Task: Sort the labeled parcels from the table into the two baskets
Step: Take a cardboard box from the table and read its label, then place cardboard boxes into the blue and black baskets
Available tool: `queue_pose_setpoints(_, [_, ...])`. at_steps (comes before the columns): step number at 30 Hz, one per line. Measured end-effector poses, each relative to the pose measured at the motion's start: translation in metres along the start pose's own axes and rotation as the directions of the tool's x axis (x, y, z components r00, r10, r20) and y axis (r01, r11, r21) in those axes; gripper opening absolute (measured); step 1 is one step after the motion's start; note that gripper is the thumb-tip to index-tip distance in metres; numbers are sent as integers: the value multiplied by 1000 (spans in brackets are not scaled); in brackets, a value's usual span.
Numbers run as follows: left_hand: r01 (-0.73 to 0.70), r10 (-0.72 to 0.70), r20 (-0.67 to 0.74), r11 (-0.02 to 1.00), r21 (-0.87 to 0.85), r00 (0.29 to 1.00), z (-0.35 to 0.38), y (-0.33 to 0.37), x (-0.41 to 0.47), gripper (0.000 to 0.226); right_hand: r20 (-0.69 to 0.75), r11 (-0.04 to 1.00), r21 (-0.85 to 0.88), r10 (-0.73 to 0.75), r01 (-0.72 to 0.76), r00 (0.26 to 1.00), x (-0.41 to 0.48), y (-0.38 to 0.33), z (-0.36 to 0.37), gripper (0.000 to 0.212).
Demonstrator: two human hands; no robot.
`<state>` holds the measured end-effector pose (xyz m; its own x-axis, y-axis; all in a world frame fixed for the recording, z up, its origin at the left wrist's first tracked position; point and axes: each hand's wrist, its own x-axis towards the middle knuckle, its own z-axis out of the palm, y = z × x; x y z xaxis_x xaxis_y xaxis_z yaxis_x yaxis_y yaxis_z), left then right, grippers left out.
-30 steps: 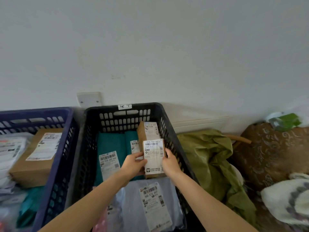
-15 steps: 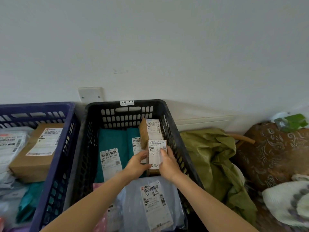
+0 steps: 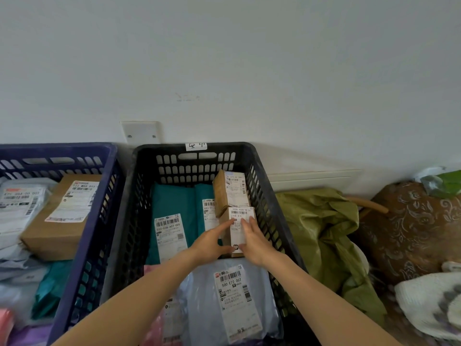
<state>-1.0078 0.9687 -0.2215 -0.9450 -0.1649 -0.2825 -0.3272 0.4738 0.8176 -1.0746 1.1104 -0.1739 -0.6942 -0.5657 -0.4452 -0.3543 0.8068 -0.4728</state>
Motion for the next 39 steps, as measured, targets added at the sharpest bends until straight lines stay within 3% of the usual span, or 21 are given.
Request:
queue_pose_setpoints(10, [3, -8, -60, 996, -86, 998, 4, 7, -6, 79, -122, 995, 100, 23, -11, 992, -3, -2, 3, 70])
queue_pose_setpoints(20, [109, -106, -285, 994, -7, 953, -37, 32, -53, 68, -178, 959, 137, -222, 248, 959, -19, -9, -14, 63])
queue_pose_setpoints(31, [175, -237, -612, 972, -159, 755, -103, 48, -190, 59, -167, 804, 130, -559, 580, 812, -34, -108, -2, 53])
queue_pose_setpoints(39, [158, -287, -814, 958, -240, 505, -153, 14, -323, 55, -61, 654, 171, -739, 737, 671, -83, -240, 65, 52])
